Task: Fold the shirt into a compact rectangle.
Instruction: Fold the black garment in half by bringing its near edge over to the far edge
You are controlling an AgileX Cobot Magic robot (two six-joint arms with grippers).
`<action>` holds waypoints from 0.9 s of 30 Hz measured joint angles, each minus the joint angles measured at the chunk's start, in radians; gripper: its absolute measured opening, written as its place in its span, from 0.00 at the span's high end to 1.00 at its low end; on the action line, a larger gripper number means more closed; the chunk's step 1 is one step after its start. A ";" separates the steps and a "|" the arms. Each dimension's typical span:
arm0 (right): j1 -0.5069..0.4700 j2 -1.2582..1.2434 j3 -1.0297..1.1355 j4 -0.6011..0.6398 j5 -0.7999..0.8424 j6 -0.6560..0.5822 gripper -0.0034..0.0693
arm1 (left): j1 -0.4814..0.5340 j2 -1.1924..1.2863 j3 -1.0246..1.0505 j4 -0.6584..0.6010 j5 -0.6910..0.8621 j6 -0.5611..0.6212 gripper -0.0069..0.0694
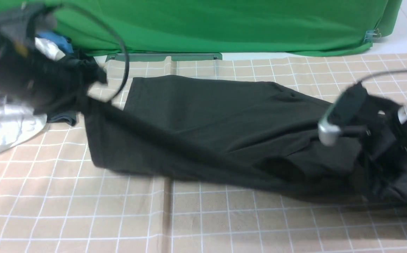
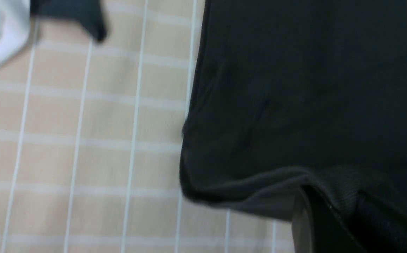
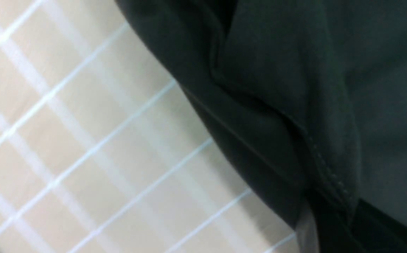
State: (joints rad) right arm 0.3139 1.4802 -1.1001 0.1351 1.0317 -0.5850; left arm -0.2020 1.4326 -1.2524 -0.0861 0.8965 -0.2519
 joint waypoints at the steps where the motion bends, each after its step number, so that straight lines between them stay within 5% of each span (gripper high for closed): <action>1: -0.009 0.016 -0.023 0.000 0.001 0.002 0.87 | 0.006 0.035 -0.030 -0.001 0.001 0.003 0.87; 18: -0.185 0.585 -0.714 0.001 0.044 0.004 0.87 | 0.082 0.704 -0.739 -0.029 0.022 0.022 0.87; 27: -0.190 0.807 -0.859 -0.004 -0.147 0.053 0.79 | 0.086 0.910 -0.904 -0.015 -0.071 0.026 0.82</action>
State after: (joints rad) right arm 0.1242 2.2875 -1.9593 0.1313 0.8843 -0.5318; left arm -0.1160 2.3429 -2.1562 -0.1007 0.8255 -0.2263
